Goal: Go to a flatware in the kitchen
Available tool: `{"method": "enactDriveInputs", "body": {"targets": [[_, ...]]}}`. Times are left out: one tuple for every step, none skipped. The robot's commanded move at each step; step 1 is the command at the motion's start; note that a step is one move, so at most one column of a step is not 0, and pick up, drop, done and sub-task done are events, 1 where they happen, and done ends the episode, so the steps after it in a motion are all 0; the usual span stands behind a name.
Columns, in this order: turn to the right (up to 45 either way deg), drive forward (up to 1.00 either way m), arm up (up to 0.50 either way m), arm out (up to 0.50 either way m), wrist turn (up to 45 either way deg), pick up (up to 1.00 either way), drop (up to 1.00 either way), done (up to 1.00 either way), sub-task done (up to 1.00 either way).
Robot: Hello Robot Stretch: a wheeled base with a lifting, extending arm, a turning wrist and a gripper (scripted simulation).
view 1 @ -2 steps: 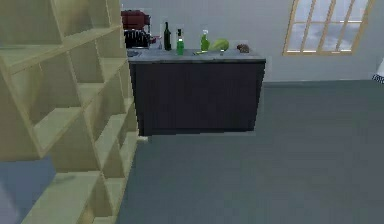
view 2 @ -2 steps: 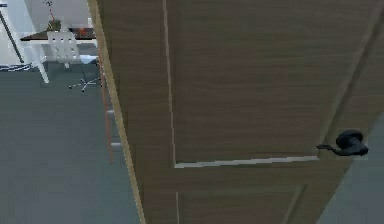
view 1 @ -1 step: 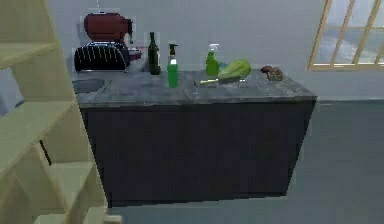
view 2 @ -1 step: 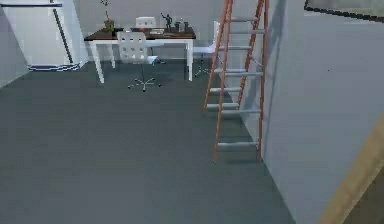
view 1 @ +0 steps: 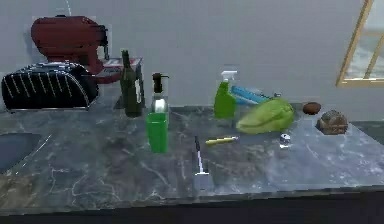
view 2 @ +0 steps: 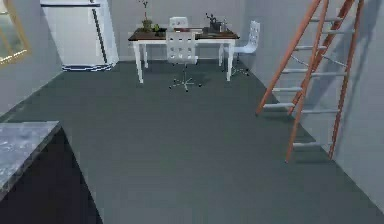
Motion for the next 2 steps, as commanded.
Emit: {"method": "enactDriveInputs", "body": {"targets": [[-45.0,0.00,0.00,0.00,0.0,0.00,0.00,0.00,0.00],[0.0,0.00,0.00,0.00,0.0,0.00,0.00,1.00,0.00]]}}
